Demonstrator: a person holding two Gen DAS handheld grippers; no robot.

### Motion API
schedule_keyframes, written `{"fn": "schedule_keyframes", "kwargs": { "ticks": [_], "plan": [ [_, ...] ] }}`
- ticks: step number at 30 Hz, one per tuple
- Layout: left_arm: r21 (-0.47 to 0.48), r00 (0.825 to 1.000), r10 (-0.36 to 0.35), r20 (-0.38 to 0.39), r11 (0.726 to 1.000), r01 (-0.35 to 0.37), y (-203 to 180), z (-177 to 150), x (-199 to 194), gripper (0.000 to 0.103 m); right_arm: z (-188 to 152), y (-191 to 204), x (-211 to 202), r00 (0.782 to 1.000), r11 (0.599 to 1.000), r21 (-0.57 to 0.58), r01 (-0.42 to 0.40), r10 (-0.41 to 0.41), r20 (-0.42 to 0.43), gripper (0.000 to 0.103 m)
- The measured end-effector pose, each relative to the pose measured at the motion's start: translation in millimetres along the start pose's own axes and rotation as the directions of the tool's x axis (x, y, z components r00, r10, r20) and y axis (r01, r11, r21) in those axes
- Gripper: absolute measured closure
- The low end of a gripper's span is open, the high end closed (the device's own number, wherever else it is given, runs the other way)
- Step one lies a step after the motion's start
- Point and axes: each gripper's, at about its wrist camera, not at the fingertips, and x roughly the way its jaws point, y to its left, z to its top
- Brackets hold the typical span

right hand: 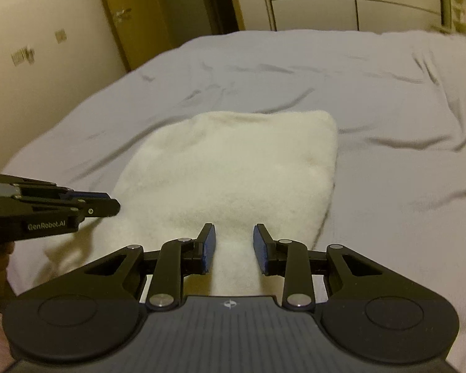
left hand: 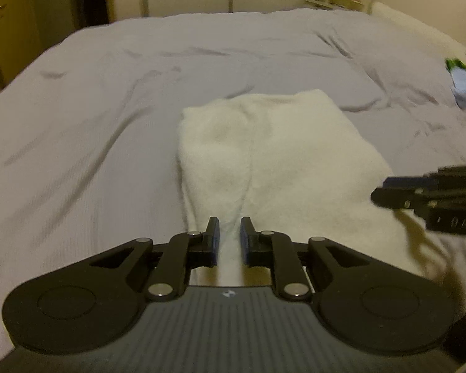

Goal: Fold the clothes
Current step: 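Withdraw both grippers from the folded sweater bundle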

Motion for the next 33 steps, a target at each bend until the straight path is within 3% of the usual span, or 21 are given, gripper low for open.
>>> {"fn": "schedule_keyframes", "kwargs": {
  "ticks": [3,9,13,18,22,24,33],
  "plan": [
    [0.003,0.999,0.034,0.026,0.999,-0.034,-8.1,7.4,-13.9,0.093,5.2,8.4,-7.9,1.0,1.0,-0.018,0.024,-0.024,0.001,0.071],
    [0.007,0.998,0.015,0.064,1.0,-0.016,-22.1,-11.2,-53.7,0.093,-7.7,22.1,-41.7,1.0,1.0,-0.011,0.011,-0.011,0.026,0.071],
    [-0.003,1.0,0.026,0.014,1.0,-0.026,-27.8,-31.5,-47.0,0.093,-20.0,27.6,-45.2,1.0,1.0,-0.007,0.008,-0.008,-0.001,0.071],
    [0.009,0.994,0.107,-0.012,0.994,-0.107,-41.8,-39.1,-41.6,0.091,-32.7,32.0,-25.2,0.999,0.998,-0.063,0.025,-0.027,-0.029,0.07],
    [0.002,0.986,0.167,-0.016,0.986,-0.167,-55.3,-34.0,-53.1,0.09,-31.4,28.4,-40.1,1.0,0.999,-0.051,0.014,-0.014,0.007,0.069],
    [-0.002,0.98,0.196,-0.019,0.981,-0.196,-62.1,-31.4,-58.9,0.09,-33.4,22.9,-56.7,0.999,1.0,-0.022,0.003,-0.002,0.036,0.067],
    [-0.043,0.954,0.297,-0.026,0.953,-0.298,-98.1,-37.8,-116.2,0.075,-41.1,5.9,-116.1,0.992,0.999,0.034,-0.031,0.027,0.123,0.039]
  ]
}}
